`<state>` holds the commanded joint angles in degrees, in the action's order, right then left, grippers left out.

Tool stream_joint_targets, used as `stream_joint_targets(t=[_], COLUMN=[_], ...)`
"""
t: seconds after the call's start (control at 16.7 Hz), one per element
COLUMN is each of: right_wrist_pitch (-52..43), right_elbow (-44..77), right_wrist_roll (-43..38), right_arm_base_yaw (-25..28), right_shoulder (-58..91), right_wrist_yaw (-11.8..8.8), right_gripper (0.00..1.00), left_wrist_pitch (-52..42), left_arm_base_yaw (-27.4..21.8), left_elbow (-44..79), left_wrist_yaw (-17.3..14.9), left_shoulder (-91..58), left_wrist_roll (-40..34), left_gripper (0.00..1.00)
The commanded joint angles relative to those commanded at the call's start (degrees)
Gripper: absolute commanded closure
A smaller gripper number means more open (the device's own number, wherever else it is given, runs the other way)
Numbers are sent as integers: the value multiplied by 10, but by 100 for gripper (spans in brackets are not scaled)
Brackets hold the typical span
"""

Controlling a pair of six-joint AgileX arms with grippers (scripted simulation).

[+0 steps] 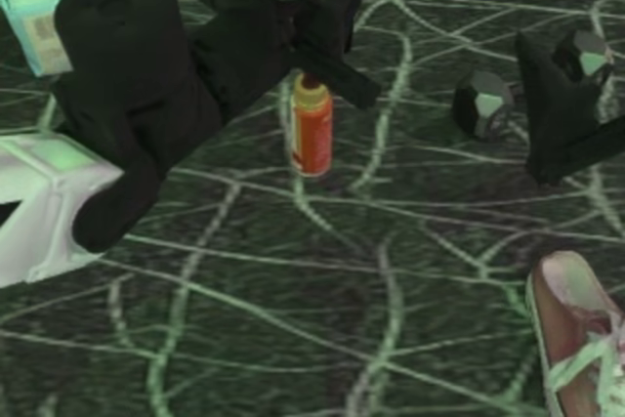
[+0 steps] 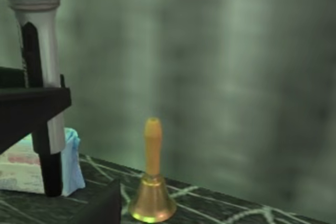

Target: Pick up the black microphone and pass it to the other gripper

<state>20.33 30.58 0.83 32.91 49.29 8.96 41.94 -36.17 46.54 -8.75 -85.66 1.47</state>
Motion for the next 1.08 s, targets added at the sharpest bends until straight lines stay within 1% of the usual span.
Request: stream_joint_targets(t=[0.24, 0.42, 0.78, 1.08], right_wrist_pitch=[54, 71, 72, 84], right_elbow=[82, 109, 113, 173], right_wrist_roll=[4, 6, 7, 6], right_arm_base_yaw=[89, 124, 125, 115], right_shoulder=[133, 184, 187, 262], right_wrist_yaw=[24, 33, 34, 23], right_gripper=[0, 0, 0, 0], left_wrist_pitch=[0, 0, 0, 0], left_arm_base_yaw=[0, 0, 0, 0], left_elbow=[0, 0, 0, 0], left_wrist_yaw=[0, 0, 0, 0], left_shoulder=[0, 0, 0, 0], left_wrist_roll=[0, 0, 0, 0], left_gripper=[100, 100, 100, 100])
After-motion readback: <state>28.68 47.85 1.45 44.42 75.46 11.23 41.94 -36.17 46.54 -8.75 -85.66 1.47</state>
